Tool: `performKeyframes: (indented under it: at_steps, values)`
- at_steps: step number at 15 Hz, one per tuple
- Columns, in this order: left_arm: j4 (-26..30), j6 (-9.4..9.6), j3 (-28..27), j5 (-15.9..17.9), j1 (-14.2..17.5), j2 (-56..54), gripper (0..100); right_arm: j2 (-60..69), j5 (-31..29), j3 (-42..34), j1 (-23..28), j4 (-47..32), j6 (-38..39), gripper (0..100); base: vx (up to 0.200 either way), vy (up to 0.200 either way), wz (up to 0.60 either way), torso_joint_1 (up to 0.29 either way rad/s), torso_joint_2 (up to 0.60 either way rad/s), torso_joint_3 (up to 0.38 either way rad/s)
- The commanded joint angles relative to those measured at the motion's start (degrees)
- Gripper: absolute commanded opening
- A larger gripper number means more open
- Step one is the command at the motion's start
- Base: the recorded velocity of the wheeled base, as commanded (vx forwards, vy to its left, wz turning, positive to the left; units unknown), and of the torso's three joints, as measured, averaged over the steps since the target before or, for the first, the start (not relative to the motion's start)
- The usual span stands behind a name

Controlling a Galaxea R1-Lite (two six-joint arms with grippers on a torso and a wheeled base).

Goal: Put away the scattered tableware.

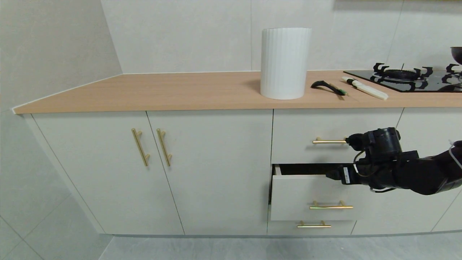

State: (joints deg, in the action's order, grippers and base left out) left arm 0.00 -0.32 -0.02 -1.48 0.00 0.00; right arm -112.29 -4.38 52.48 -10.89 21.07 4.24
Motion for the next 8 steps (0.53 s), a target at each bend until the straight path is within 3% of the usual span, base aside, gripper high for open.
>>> performKeyframes:
  at_steps: [1,8]
  values:
    - [0.00,-0.03,0.02,-0.02,0.00,0.00,100,-3.64,-0.19,1.04,-0.10,3.46,0.15,100,0.000,0.000,0.00,0.000,0.00,0.000]
    - [0.00,-0.03,0.02,-0.02,0.00,0.00,100,-14.89,-2.92,1.48,-0.10,19.36,2.53,100,0.000,0.000,0.00,0.000,0.00,0.000]
